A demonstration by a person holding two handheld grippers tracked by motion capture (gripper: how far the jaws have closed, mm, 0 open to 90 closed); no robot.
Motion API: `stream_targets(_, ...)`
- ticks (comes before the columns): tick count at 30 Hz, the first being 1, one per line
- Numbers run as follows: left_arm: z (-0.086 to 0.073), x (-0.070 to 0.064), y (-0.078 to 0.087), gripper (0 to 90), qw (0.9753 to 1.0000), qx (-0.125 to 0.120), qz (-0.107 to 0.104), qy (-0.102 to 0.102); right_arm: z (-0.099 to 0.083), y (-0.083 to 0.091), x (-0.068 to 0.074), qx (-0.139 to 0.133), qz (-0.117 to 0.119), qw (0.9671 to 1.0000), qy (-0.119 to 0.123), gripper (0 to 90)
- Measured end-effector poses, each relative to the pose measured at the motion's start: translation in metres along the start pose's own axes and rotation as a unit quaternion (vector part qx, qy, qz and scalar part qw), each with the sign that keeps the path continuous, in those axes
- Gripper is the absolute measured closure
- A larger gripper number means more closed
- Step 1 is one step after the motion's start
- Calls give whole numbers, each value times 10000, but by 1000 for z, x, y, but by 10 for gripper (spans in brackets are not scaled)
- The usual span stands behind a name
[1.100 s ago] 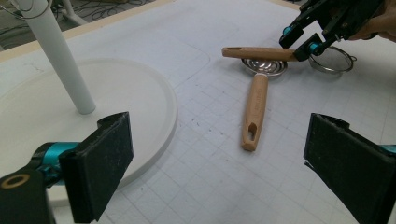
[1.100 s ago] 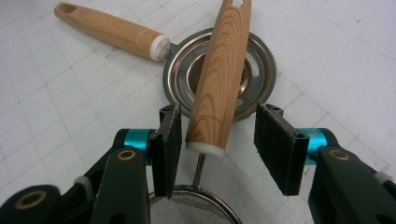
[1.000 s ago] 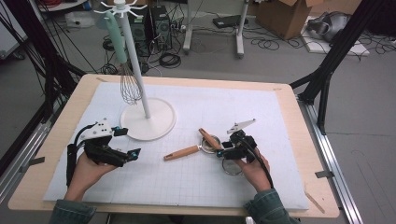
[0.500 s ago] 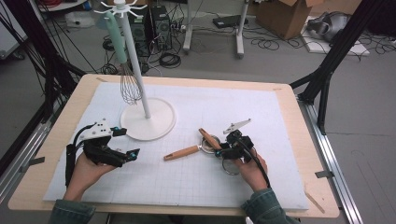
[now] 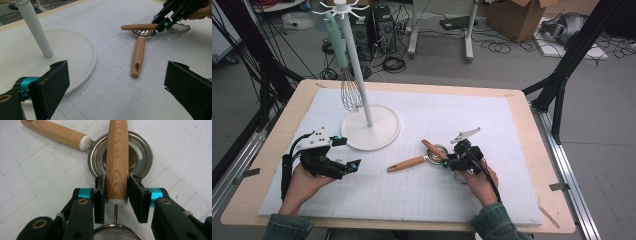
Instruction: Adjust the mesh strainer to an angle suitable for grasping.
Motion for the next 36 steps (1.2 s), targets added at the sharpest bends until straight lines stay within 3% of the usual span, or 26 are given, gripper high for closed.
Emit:
stream_targets(16, 0, 0, 0, 67, 10000, 25, -20, -45, -8, -3, 0, 309, -126, 9994, -112, 654)
stream_targets(31, 0, -1, -1, 67, 10000, 26, -36, -46, -11, -2, 4, 369, -243, 9990, 87, 693)
stream_targets(36, 0, -2, -2, 67, 10000, 20, -66, -43, -10, 1, 5, 284, -155, 9994, 91, 695)
Point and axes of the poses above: each handheld gripper's, and its own axes: y roughly backward along the jaws, z roughly out of its top, x roughly to its left, the point moved 9 cm from there along -y, roughly forward along the jaws, and after that the axes turned 9 degrees about -y, right-handed, at the moved point
